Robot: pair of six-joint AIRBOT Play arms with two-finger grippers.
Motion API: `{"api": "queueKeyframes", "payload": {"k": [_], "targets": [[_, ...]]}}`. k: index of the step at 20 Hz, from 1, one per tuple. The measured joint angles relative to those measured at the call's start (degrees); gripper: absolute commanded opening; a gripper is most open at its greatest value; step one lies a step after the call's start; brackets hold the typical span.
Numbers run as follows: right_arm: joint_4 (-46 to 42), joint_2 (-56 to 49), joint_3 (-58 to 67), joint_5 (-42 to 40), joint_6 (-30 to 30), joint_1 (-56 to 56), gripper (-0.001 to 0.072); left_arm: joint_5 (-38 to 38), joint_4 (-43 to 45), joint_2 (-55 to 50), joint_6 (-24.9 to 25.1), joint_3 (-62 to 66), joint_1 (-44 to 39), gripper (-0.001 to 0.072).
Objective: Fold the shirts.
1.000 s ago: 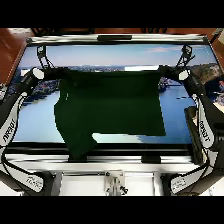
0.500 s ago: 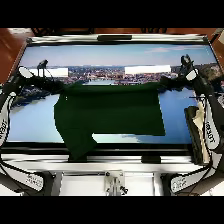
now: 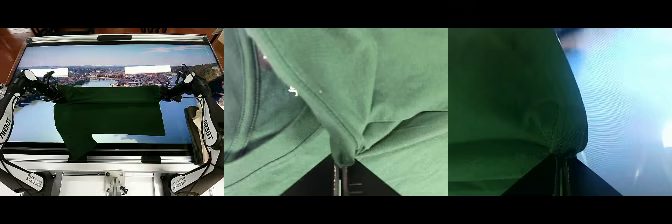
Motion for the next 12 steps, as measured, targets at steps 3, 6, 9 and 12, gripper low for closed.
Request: {"api": "queueKeyframes", "payload": {"k": [3,6,9,12], "targets": [[0.22,-0.17,0.0,1.79,0.37,0.0,0.0061,-0.96,-0.33,0.0,-0.55,0.22,0.76,0.003],[1.57,-0.04,0.0,2.64,0.55,0.0,0.0061,-1.51,-0.39,-0.09,-0.7,0.33,1.11,0.0031],[2.27,-0.02,0.0,4.11,0.7,0.0,0.0424,-2.12,-0.48,-0.26,-0.72,0.33,1.25,0.0323],[2.69,0.72,0.31,6.14,0.37,-0.42,0.046,-5.03,-0.35,-0.35,-1.01,0.81,1.64,0.057]]}}
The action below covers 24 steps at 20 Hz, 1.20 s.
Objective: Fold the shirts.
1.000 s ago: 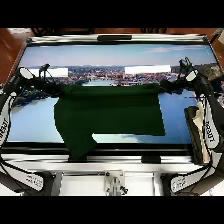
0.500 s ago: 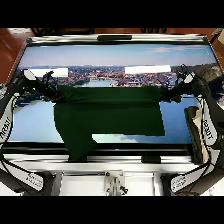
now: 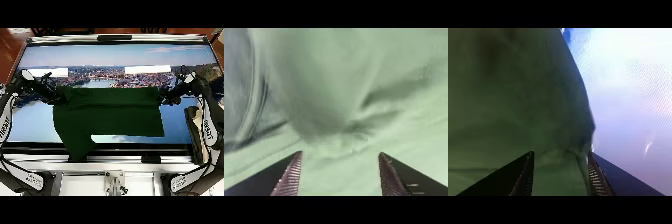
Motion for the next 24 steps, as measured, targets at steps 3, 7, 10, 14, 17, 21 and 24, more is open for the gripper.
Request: {"api": "queueKeyframes", "payload": {"k": [3,7,10,14,17,21,24], "targets": [[-0.83,3.3,0.61,4.35,-1.92,-1.62,0.046,-5.95,-0.04,0.61,-0.68,2.62,1.99,0.0568],[-5.09,9.27,0.72,14.45,-4.85,-7.37,0.0461,-14.69,-0.02,5.6,-3.21,3.72,7.1,0.0568],[-6.82,14.12,-1.22,19.82,-6.58,-12.83,0.046,-16.74,-0.09,13.64,-3.85,-5.33,9.46,0.0568],[-7.61,19.85,-6.62,21.59,-9.16,-18.14,0.046,-11.8,-0.13,26.82,-1.9,-28.55,11.06,0.0509],[-7.54,21.86,-9.64,21.77,-10.29,-19.8,0.046,-8.15,-0.57,32.87,1.4,-41.94,11.96,0.051],[-5.53,22.77,-11.17,20.98,-10.78,-20.57,0.046,-1.53,-2.4,34.82,4.76,-50.4,12.41,0.051],[-4.52,22.95,-11.54,20.5,-10.8,-20.81,0.046,2.27,-4.07,33.46,6.14,-52.41,12.46,0.0508]]}}
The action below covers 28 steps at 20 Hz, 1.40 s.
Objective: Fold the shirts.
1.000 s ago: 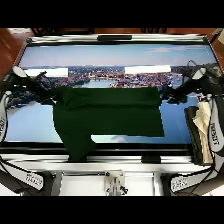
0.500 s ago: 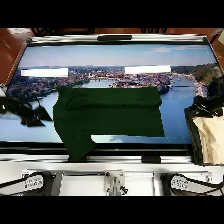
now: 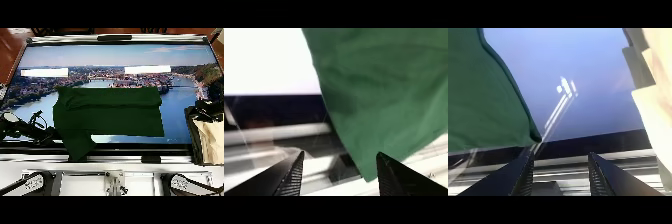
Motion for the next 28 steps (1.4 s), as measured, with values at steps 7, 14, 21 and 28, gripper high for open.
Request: {"api": "queueKeyframes", "payload": {"k": [7,14,21,28], "targets": [[1.29,0.11,-0.17,-0.28,1.09,0.0,0.046,6.34,-6.23,-3.32,2.58,-1.07,-3.54,0.0365],[4.72,0.11,-4.35,1.22,-0.7,-0.07,0.0621,9.7,-6.58,-5.05,3.13,-0.74,-5.35,0.003],[11.41,0.11,-21.51,-7.41,-4.57,-0.04,0.0617,7.54,-6.47,-5.07,3.5,0.98,-4.55,0.003],[14.58,-1.33,-27.04,-15.82,-5.84,2.27,0.0617,6.45,-6.73,-5.05,3.63,2.45,-4.48,0.003]]}}
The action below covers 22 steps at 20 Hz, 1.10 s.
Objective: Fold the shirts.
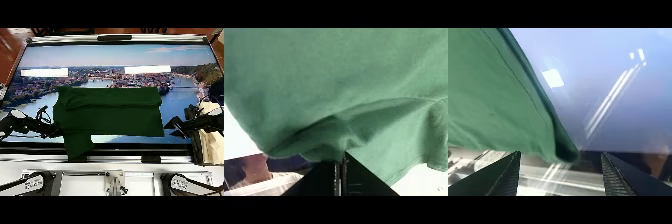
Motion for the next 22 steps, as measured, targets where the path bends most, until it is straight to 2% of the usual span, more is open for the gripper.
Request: {"api": "queueKeyframes", "payload": {"k": [1,3,5,6,7,8,9,16,22], "targets": [[0.09,-0.57,-0.2,-0.85,-0.07,1.14,0.0616,-0.22,-0.02,0.02,0.0,0.07,0.0,0.003],[1.31,-1.44,-0.39,-1.88,-0.11,3.52,0.0547,-0.85,-0.02,0.04,0.24,0.15,0.0,0.003],[1.95,-2.03,-0.48,-3.04,0.26,5.75,0.0547,-1.07,-0.02,0.24,0.59,0.2,0.0,0.003],[2.19,-2.21,-0.48,-3.48,0.37,6.84,0.05,-1.09,-0.02,0.28,0.68,0.28,0.02,0.003],[2.12,-2.36,-0.48,-3.87,0.5,7.8,0.0271,-1.07,-0.02,0.35,0.85,0.46,0.02,0.003],[1.49,-2.62,-0.66,-4.81,0.59,8.59,0.0122,-1.11,-0.02,0.39,1.16,0.81,0.04,0.003],[1.01,-2.6,-0.66,-5.07,0.9,9.14,0.0062,-1.11,-0.02,0.44,1.79,1.46,0.09,0.003],[1.44,1.11,6.93,-3.89,-3.37,11.06,0.0061,-1.36,-0.09,0.63,6.1,15.56,1.14,0.0028],[-0.68,-2.93,17.66,-15.98,-0.59,17.18,0.0061,-1.27,-1.42,-6.51,6.71,31.08,1.49,0.0029]]}}
